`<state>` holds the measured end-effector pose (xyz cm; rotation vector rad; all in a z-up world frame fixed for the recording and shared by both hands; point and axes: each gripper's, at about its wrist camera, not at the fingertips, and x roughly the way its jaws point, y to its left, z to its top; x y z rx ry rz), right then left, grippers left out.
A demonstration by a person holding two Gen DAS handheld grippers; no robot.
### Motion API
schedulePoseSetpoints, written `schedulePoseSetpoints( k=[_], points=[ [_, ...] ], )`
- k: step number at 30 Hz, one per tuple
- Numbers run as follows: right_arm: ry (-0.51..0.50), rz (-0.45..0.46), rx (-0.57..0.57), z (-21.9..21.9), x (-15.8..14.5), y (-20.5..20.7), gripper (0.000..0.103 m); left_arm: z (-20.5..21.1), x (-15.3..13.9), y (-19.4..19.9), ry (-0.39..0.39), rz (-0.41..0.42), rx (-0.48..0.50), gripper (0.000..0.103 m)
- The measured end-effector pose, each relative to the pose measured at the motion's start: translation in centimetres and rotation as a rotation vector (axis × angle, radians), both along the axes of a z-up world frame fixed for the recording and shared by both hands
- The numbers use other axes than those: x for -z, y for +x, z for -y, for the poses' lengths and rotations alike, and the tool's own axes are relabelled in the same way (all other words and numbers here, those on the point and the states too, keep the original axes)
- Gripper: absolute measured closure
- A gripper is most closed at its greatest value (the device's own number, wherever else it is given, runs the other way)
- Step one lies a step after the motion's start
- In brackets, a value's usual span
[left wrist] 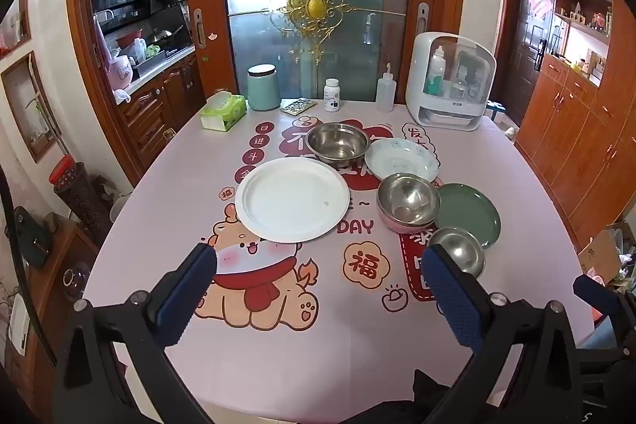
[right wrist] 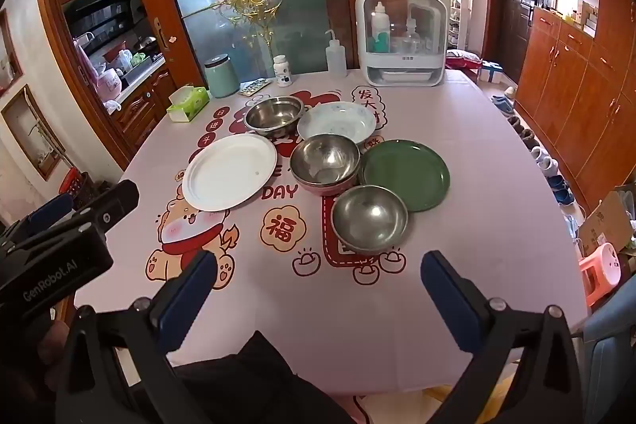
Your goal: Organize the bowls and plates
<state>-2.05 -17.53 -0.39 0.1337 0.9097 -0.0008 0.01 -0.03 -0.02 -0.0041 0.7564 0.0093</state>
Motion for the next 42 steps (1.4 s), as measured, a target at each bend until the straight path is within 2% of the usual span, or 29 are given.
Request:
schedulePoseSetpoints(
  k=[9,27,42],
  points=[
    [-0.010,-0.011,0.009,-0.1,0.0,0.0,0.000,0.9,0.3,0.5,0.010,0.001,-0.006,0.001],
    [-0.005,-0.015,0.013,0.0,0.3,-0.1,0.000,0.2,-0.6,-0.6,-0.031,0.028,0.038,0.001],
    [-0.005,-0.019,0.014,0.2,0.1,-0.1,0.000,0.3,-0.4,-0.7,-0.029,0.029,0.037,0.001]
  ],
)
